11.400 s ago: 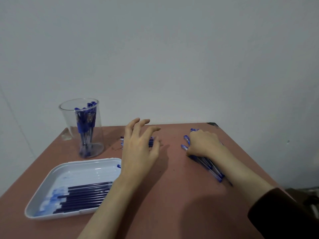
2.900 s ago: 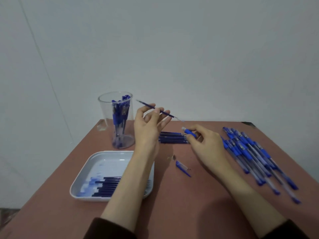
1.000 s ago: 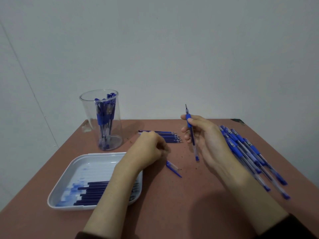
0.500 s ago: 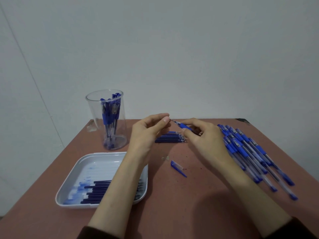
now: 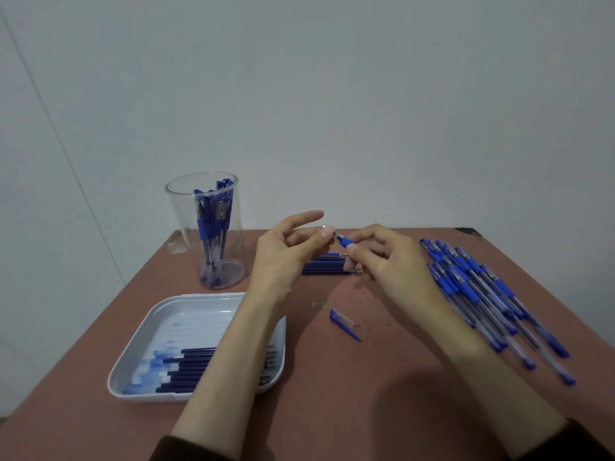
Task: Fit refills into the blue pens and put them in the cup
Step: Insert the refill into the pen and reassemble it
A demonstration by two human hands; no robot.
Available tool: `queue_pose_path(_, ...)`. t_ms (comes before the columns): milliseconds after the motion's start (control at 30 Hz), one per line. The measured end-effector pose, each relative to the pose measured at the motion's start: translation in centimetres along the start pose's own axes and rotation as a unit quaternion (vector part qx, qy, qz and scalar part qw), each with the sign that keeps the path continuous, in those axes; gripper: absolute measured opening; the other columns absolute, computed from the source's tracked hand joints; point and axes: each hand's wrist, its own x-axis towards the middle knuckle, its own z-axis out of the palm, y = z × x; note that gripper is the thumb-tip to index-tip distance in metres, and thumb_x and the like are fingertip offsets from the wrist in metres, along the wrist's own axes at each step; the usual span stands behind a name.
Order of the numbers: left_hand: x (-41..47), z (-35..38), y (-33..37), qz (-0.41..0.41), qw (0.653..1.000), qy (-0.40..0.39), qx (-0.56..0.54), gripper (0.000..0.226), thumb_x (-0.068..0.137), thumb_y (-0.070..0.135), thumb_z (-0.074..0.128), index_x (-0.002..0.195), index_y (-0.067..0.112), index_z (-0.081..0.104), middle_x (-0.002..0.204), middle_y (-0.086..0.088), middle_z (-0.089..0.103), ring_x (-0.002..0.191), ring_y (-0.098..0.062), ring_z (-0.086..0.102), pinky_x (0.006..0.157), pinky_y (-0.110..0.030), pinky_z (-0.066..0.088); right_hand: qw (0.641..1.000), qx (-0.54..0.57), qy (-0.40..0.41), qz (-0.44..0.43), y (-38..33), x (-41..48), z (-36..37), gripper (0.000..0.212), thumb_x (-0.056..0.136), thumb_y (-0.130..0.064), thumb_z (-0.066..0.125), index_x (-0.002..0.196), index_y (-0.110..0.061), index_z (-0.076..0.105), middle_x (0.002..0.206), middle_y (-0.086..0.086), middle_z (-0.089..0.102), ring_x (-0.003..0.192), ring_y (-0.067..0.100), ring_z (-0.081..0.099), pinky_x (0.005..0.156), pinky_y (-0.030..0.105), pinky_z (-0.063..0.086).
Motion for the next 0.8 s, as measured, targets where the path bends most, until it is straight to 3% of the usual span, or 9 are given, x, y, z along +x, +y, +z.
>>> queue_pose_path(133,-0.01,-0.08,0.17,-0.001,1.0,-0.021,-0.024,0.028,0.083,0.004,0.067,0.107,0.016,0.064,0.091,-0.006,0.074,0.087,-0.015,0.07,0.078,-0.02,0.053,0.99,0.112,-0.046,0.073,-0.42,0.14,-0.09,0.012,0.094,-0.012,0.056,0.089,-0.014,0.067,0.068,0.01,0.07,0.045,0.011,0.041,0.043,0.018,0.035)
queue_pose_path(233,-0.09,0.2,0.13,-0.012,0.998,-0.037,-0.053,0.029,0.085,0.001,0.063,0.113,0.012,0.061,0.098,-0.008,0.073,0.086,-0.014,0.069,0.078,-0.02,0.053,0.989,0.122,-0.043,0.073,-0.36,0.07,0.26,0.011,0.094,-0.012,0.056,0.091,-0.014,0.067,0.067,0.01,0.069,0.047,0.012,0.04,0.043,0.019,0.033)
queue_pose_path(433,-0.03,0.27,-0.07,-0.012,0.999,-0.022,-0.031,0.026,0.082,0.014,0.069,0.107,0.013,0.064,0.087,-0.003,0.073,0.081,-0.011,0.068,0.083,-0.024,0.053,0.985,0.16,-0.045,0.053,-0.47,-0.16,0.42,0.012,0.093,-0.011,0.056,0.092,-0.015,0.068,0.065,0.007,0.067,0.049,0.013,0.04,0.046,0.024,0.03)
queue_pose_path(667,0.03,0.27,-0.17,-0.056,0.997,-0.046,-0.014,0.014,0.084,0.021,0.064,0.094,0.015,0.072,0.09,-0.001,0.072,0.092,-0.01,0.066,0.08,-0.023,0.05,0.984,0.165,-0.034,0.051,-0.33,-0.1,0.43,0.012,0.094,-0.013,0.056,0.093,-0.017,0.068,0.065,0.007,0.067,0.049,0.013,0.04,0.048,0.03,0.027)
queue_pose_path(800,-0.18,0.59,-0.1,-0.051,0.997,-0.063,-0.01,0.028,0.077,0.035,0.066,0.093,0.012,0.072,0.089,0.0,0.07,0.083,-0.012,0.064,0.09,-0.035,0.05,0.985,0.156,-0.05,0.046,-0.32,-0.27,0.69,0.01,0.093,-0.013,0.057,0.095,-0.015,0.067,0.067,0.006,0.068,0.049,0.012,0.042,0.049,0.031,0.027)
